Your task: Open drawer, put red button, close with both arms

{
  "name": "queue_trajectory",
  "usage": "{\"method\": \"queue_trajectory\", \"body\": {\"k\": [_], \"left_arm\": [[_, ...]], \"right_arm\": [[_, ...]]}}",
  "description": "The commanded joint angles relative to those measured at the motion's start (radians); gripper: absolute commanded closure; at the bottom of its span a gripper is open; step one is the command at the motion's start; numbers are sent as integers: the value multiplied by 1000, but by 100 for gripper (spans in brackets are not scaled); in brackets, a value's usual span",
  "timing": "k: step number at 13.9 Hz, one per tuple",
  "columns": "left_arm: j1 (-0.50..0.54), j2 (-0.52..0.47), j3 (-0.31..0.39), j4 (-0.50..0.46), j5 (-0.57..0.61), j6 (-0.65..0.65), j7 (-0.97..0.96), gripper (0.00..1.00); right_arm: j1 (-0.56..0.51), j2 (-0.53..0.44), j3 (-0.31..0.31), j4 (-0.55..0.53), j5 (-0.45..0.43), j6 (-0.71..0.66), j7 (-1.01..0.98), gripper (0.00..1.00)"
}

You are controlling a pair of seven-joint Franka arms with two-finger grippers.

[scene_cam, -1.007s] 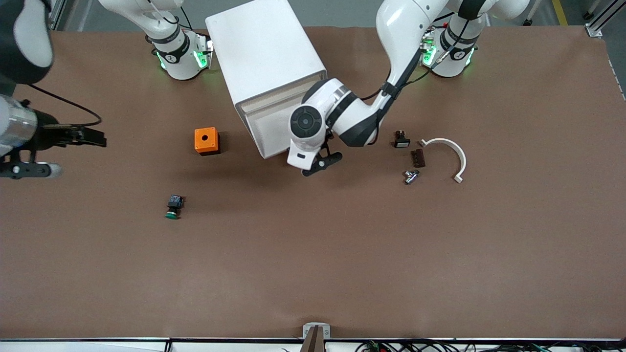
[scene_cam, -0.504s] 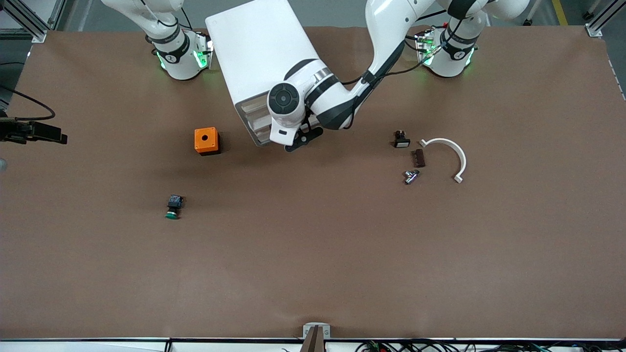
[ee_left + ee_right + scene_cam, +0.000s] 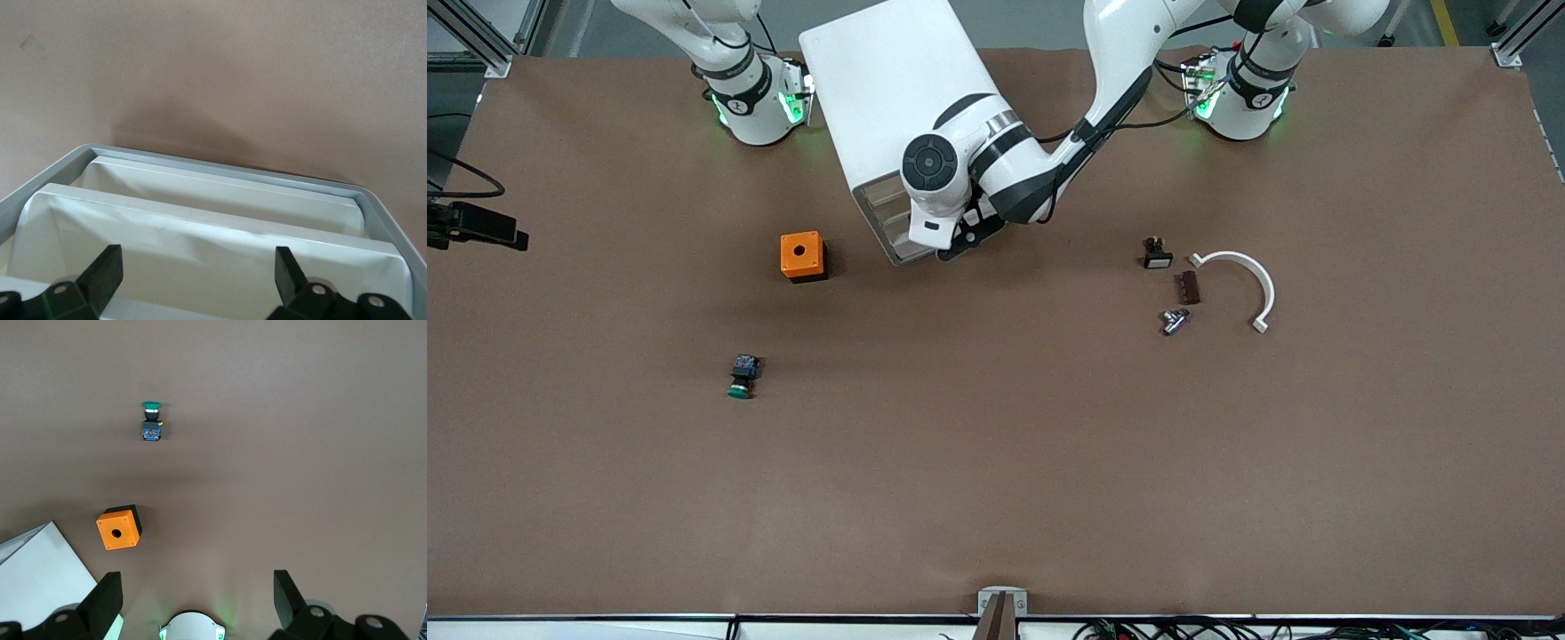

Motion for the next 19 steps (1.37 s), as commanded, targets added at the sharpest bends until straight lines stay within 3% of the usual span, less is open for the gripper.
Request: {"method": "queue_trajectory", "body": {"k": [1,6,12,19], "left_arm": [[-20,-20,-11,-22,-22,1,-54,0],[110,-31,1,-16,24,-6,-15,0],[299,-66,1,-12,225,-6,76,0],[574,-201,1,-12,265,-6,347,0]], "right_arm": [[4,-11,15,9,-2,-52,31,0],[3,-110,15,-28,4,-47,54,0],[1,-297,9,-285,24,104,52,0],[13,-345,8,-293,25,121,52,0]]}}
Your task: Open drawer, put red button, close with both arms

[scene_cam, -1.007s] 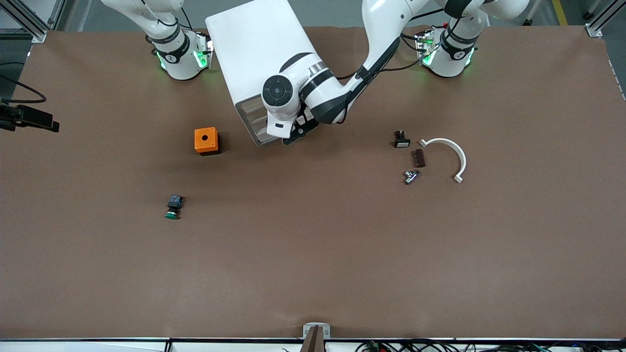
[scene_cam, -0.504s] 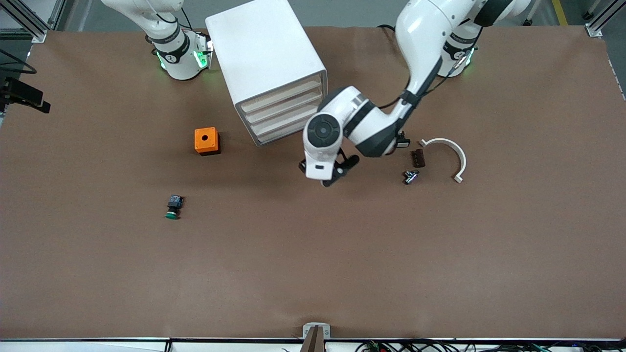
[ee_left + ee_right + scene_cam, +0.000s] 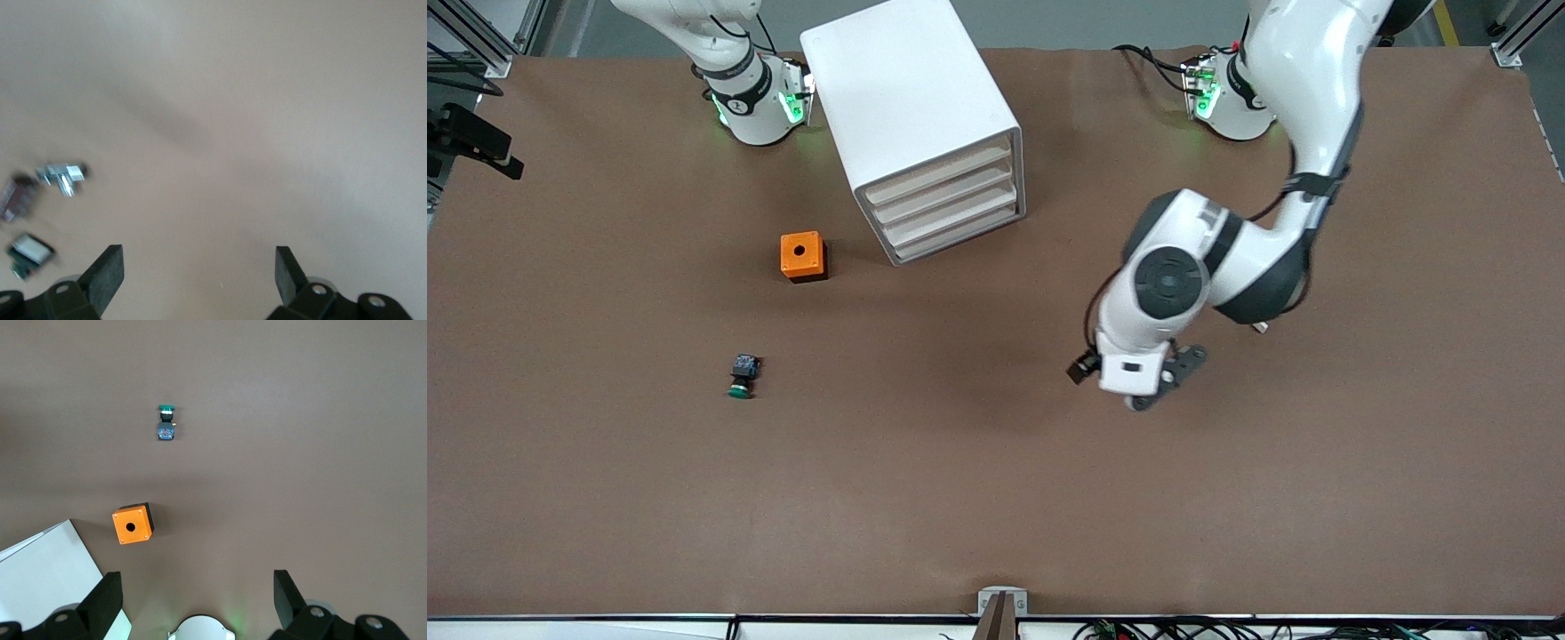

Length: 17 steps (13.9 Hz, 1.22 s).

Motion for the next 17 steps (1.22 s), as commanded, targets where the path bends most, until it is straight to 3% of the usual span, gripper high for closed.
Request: {"method": "queue_trajectory", "body": {"k": [1,11,14,17], "left_arm": [[85,-89,-10,-25,18,-7,60,0],[314,-331,-10,-32,18,-263,566,0],[285,-443,83,-71,4,-333,732,0],[281,-602,152,-209,-72,-337,919,0]], "right_arm": [[5,-34,-2,-41,15,30,17,0],[-2,-52,-14,-66,41,45,19,0],[-12,-58,-13,-83,41,45,19,0],[-12,-84,-13,-113,41,56,19,0]]}}
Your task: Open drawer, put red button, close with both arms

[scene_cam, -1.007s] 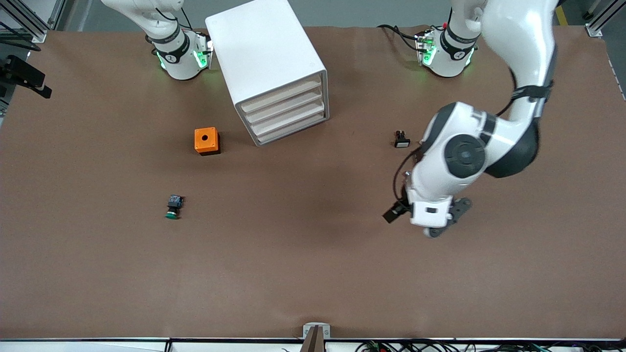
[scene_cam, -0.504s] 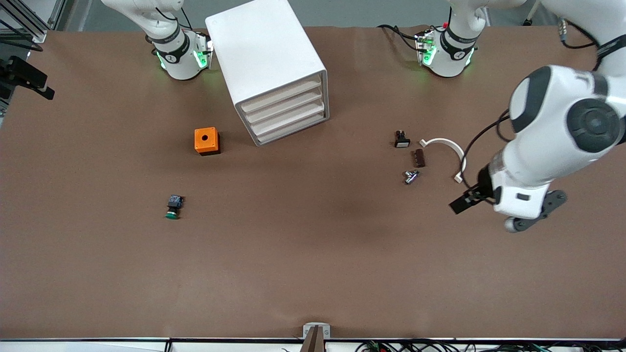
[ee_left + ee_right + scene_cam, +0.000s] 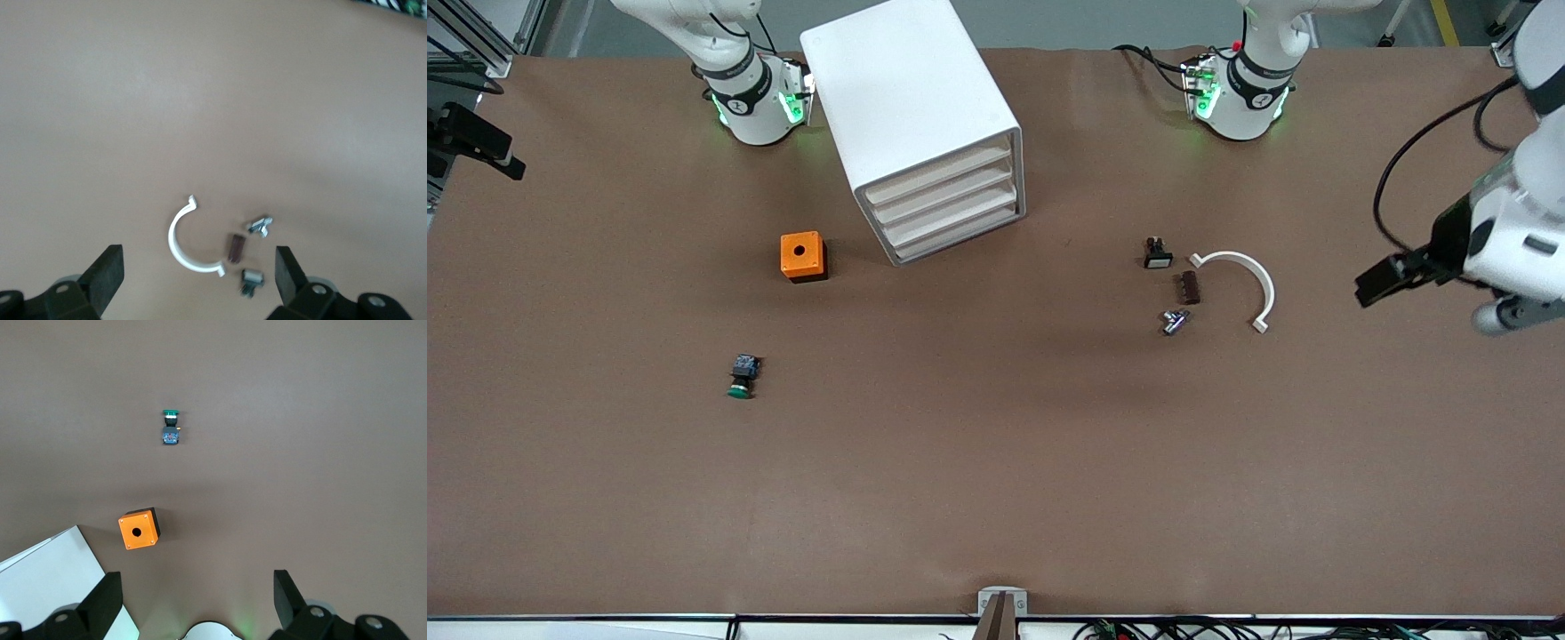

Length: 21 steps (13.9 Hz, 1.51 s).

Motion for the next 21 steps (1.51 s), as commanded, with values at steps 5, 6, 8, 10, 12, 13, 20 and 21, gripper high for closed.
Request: {"method": "queue_trajectory", "body": {"k": [5,6,8,10,12,13,20,21], "left_arm": [[53,-244,25,-243,-70,-10,120,0],[59,-244,17,-241,-70,-18,109,0],[56,-230,9,-234,-57,-21,101,0],[50,-230,-3,-232,-26,-23,112,0],[51,-233,-29,-234,-20,-23,123,0],[53,-235,-37,-234,-14,-23,130,0],[59,-205,-34,-178,17,-79,224,0],[59,-205,-31,-178,17,-79,239,0]], "right_arm": [[-8,-42,3,-40,9,18,7,0],[-7,-41,3,-37,5,18,5,0],[-4,-41,4,-31,-1,18,-1,0],[-5,-41,4,-28,-1,27,-1,0],[-5,-41,4,-28,-1,33,-1,0],[-5,-41,4,-28,-1,35,-1,0],[-1,-39,6,-28,-23,47,-4,0],[0,-39,6,-28,-24,50,-4,0]]}}
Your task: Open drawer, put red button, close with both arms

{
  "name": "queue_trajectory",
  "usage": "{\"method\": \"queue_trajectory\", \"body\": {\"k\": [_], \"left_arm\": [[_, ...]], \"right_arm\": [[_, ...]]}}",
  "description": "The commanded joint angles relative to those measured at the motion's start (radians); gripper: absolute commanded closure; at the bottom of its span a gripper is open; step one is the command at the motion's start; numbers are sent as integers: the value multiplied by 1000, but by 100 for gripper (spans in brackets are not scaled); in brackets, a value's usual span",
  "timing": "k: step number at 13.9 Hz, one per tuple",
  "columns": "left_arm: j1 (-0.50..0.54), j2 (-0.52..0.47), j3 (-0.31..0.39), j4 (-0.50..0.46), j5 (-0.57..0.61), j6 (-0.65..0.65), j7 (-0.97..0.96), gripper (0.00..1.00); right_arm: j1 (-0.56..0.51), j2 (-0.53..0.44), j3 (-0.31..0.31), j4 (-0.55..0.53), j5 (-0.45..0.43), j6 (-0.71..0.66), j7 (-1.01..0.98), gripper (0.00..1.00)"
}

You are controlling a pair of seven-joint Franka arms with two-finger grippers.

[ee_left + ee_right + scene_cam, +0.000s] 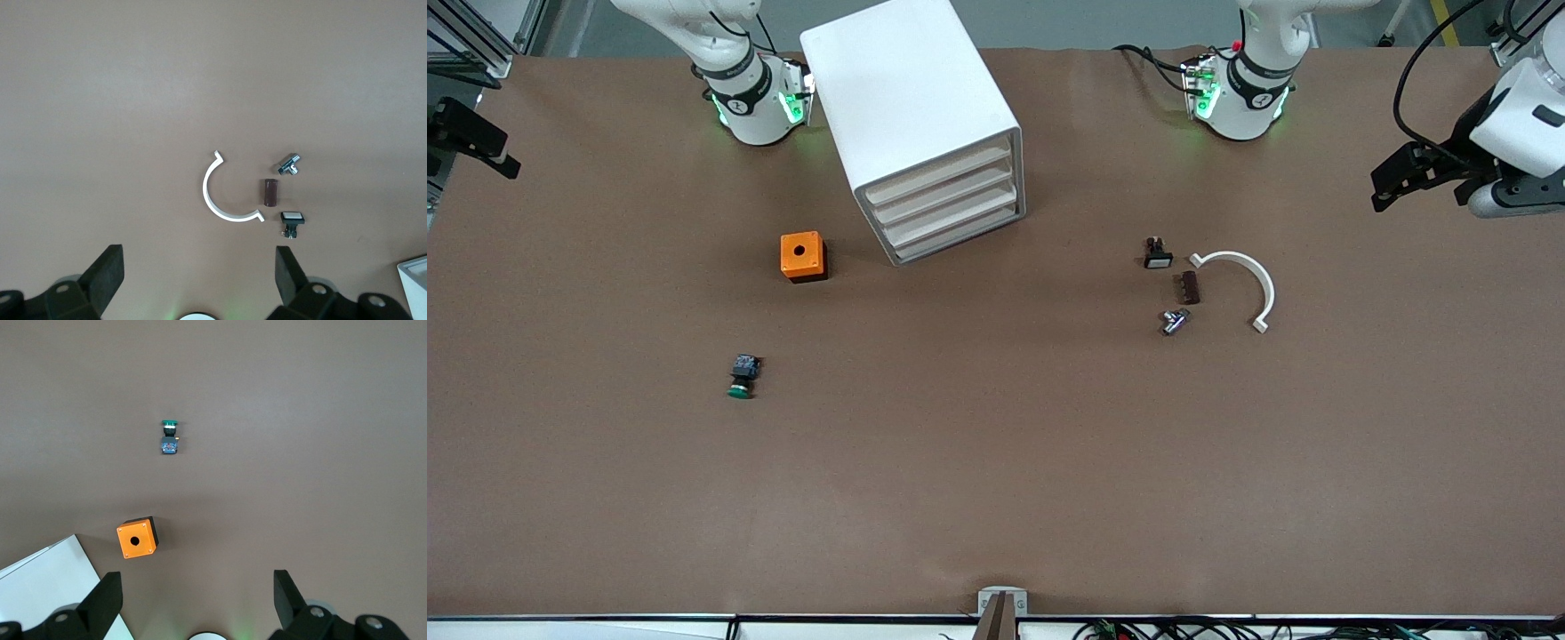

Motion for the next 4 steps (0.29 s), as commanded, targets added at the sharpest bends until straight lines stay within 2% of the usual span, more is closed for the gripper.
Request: {"method": "queue_trajectory", "body": {"k": [1,4], "left_arm": [[10,19,-3,43,18,-31,46,0],[10,30,-1,58,17,-32,45,0]], "right_arm": [[-2,-19,5,-12,-16,10,-3,0],[-2,-19,5,-12,-16,10,-3,0]]}}
